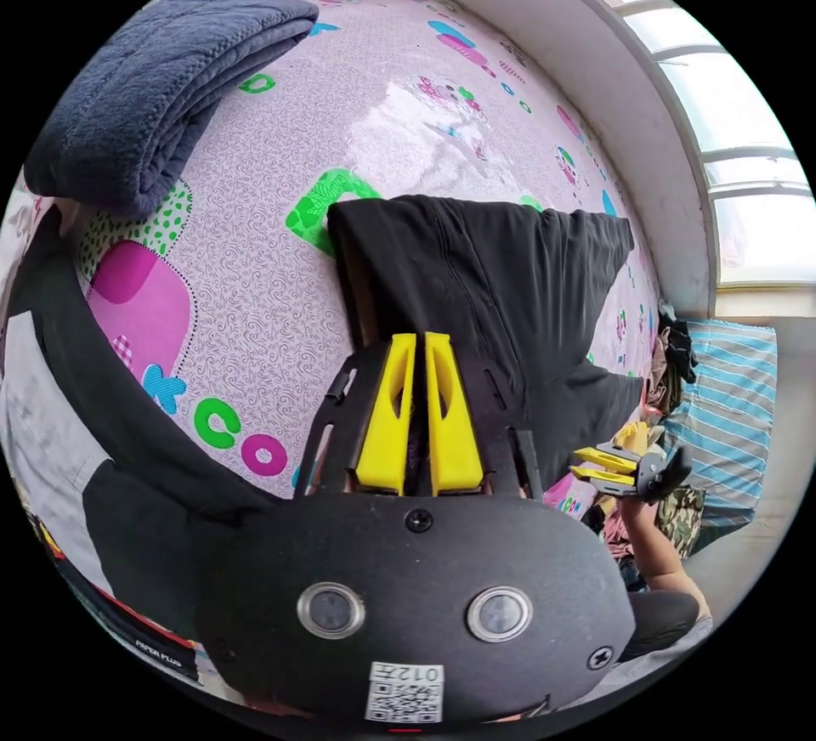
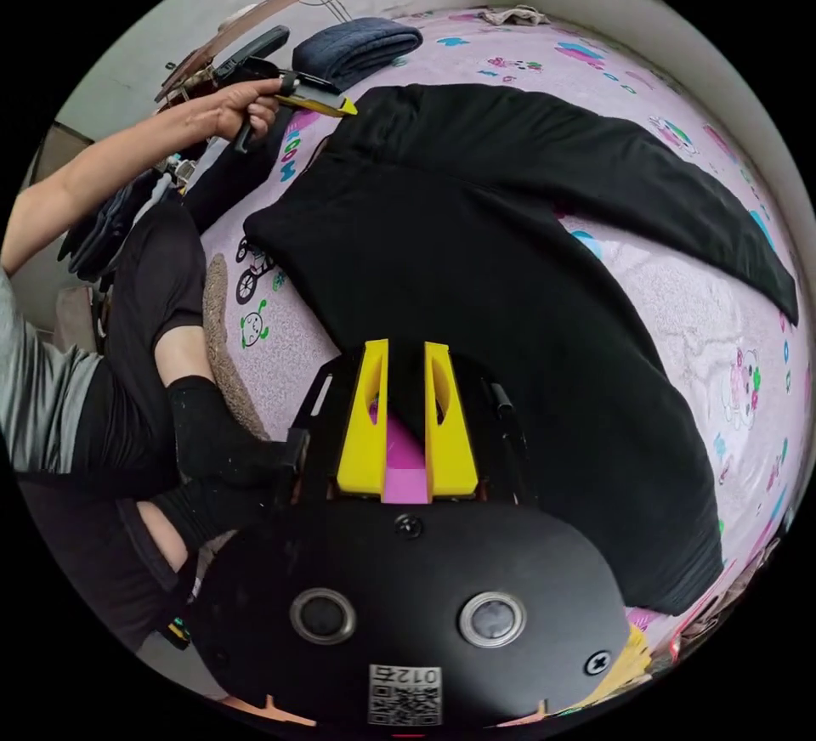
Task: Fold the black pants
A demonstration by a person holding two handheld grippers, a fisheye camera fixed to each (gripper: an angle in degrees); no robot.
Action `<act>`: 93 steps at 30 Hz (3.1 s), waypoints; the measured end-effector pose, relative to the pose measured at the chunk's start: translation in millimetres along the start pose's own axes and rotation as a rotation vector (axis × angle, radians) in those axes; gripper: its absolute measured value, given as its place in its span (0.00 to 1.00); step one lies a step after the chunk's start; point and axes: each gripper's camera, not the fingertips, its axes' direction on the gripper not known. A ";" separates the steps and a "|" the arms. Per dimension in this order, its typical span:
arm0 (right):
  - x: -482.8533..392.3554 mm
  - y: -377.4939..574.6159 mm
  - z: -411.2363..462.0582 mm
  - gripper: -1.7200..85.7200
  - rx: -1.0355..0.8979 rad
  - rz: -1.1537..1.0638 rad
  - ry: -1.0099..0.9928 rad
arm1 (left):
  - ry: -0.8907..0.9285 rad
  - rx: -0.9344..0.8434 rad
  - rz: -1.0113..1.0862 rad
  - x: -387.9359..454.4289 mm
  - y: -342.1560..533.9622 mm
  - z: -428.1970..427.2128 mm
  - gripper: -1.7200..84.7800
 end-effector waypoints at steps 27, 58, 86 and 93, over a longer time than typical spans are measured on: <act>173.9 25.9 -128.3 0.04 -0.016 0.203 -0.016 | -0.248 0.039 0.623 66.0 147.5 -3.5 0.08; 701.3 505.2 -520.6 0.03 0.650 1.396 -0.171 | -0.654 -0.518 1.471 160.0 300.7 68.4 0.02; 373.1 299.8 -53.4 0.09 0.044 0.181 0.126 | -0.042 0.002 -0.004 11.1 84.1 -59.1 0.13; 316.9 338.7 96.9 0.08 -0.121 0.031 0.206 | -0.007 0.037 -0.059 -7.9 75.6 -76.9 0.07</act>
